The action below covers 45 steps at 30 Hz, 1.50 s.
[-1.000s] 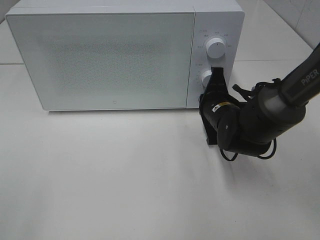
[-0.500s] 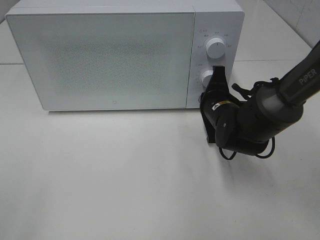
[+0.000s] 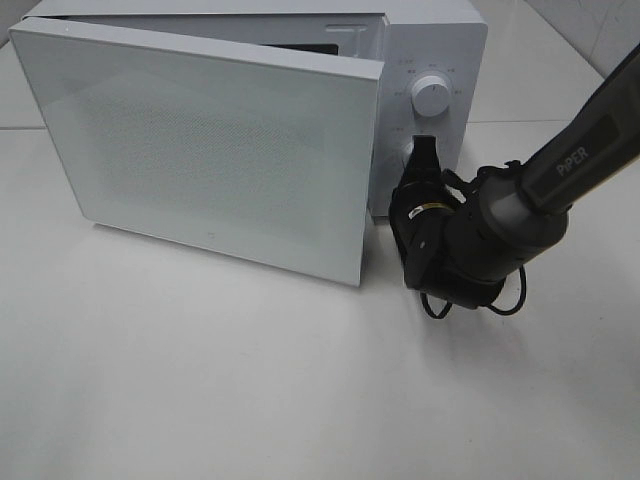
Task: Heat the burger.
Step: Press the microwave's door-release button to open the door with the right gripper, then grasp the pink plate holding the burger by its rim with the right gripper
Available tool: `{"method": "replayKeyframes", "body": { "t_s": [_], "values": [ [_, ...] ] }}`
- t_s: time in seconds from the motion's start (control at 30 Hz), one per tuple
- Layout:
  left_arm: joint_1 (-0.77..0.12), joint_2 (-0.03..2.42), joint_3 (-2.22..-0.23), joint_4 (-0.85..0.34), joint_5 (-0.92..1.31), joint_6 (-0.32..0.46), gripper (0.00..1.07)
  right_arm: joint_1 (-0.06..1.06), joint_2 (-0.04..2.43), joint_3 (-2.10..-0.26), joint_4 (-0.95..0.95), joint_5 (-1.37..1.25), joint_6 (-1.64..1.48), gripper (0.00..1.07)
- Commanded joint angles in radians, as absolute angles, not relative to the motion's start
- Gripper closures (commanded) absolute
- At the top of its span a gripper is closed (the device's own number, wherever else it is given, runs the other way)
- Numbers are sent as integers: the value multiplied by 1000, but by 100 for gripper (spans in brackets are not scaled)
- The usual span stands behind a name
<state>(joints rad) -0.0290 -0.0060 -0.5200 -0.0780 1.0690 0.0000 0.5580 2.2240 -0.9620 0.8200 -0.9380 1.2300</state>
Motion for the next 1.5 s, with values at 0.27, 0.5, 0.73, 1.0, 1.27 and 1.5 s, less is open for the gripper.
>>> {"method": "replayKeyframes", "body": {
  "t_s": [0.27,0.5,0.73,1.0,1.27,1.5],
  "values": [
    [-26,-20,-518,-83,1070,0,6,524,2224,-1053,704,-1110,1207,107],
    [-26,-20,-518,-83,1070,0,6,526,2222,-1052,707,-1104,1209,107],
    [-26,-20,-518,-83,1070,0,6,539,2188,-1001,710,-1059,1218,107],
    [-26,-20,-518,-83,1070,0,6,551,2122,-891,713,-970,1222,107],
    [-26,-20,-518,-83,1070,0,6,551,2061,-805,694,-831,1199,107],
    [-26,-20,-518,-83,1070,0,6,551,1970,-732,694,-730,1079,107]
  ]
}}
